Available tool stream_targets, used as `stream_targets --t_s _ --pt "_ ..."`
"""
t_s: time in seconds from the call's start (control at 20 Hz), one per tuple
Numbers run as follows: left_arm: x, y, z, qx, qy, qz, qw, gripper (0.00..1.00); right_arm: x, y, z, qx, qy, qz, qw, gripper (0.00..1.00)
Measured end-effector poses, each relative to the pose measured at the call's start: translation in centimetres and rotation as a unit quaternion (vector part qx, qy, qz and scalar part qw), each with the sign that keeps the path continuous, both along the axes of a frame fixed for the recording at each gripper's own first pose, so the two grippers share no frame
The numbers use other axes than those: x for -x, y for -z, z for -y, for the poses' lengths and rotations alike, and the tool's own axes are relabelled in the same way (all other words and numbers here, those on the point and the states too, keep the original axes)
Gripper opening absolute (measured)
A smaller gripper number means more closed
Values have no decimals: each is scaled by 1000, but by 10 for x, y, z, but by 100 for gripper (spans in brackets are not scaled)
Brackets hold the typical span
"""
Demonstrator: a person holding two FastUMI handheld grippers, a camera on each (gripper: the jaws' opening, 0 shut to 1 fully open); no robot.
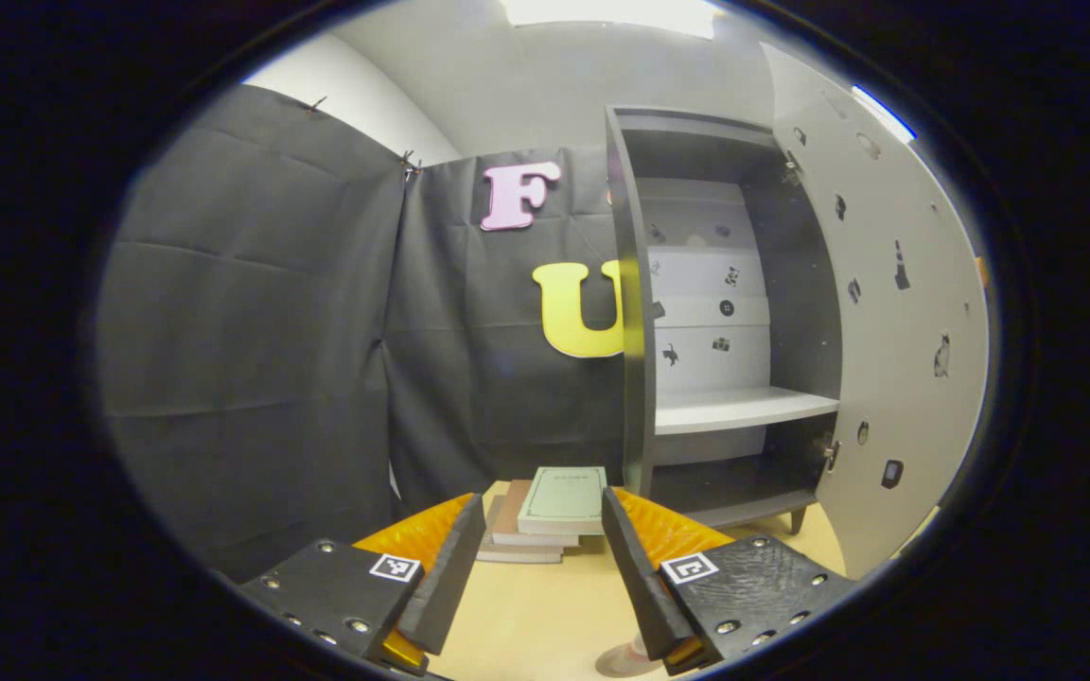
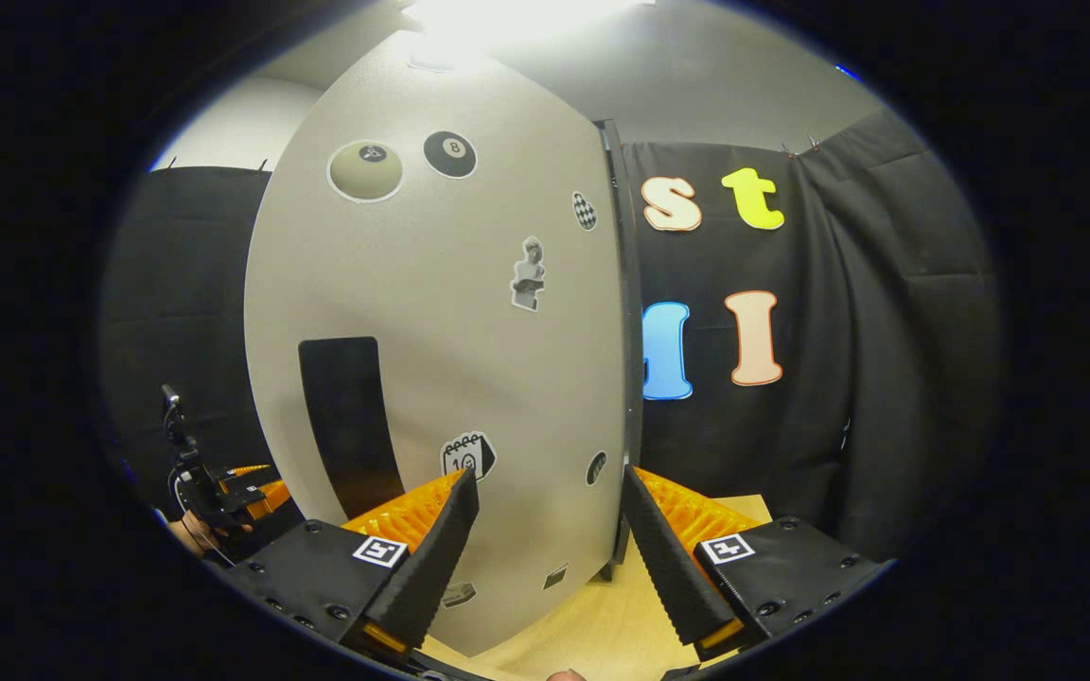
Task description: Open the cabinet door with the right hand, grasp the bottle in the cabinet with the left hand and place it on the coaster, then close the cabinet door with the right hand.
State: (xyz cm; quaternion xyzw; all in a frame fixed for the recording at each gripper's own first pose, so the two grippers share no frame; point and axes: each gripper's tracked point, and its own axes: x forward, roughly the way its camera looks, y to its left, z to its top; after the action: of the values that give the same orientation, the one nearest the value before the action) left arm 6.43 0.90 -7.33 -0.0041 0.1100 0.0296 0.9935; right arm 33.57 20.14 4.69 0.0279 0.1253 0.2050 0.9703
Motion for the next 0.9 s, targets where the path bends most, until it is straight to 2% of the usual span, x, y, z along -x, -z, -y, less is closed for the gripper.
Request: stream_targets --t_s 0.05,0.2,0.25,0.3,0.9 --pt "0 0 -6 1 -3 0 1000 74 -1 -2 -8 3 -4 3 1000 97" --pt "4 2 -24 13 -12 -1 1000 74 -2 -3 -30 10 -16 7 1000 97" --pt "6 2 -31 15 -15 -2 1000 74 -5 -4 -38 9 -19 9 1000 91" --pt "7 3 -38 15 -19 -2 1000 74 -8 -4 -44 8 -21 12 1000 97" --pt "39 4 -108 -6 -59 -5 998 74 -52 -5 -120 37 -26 65 997 98"
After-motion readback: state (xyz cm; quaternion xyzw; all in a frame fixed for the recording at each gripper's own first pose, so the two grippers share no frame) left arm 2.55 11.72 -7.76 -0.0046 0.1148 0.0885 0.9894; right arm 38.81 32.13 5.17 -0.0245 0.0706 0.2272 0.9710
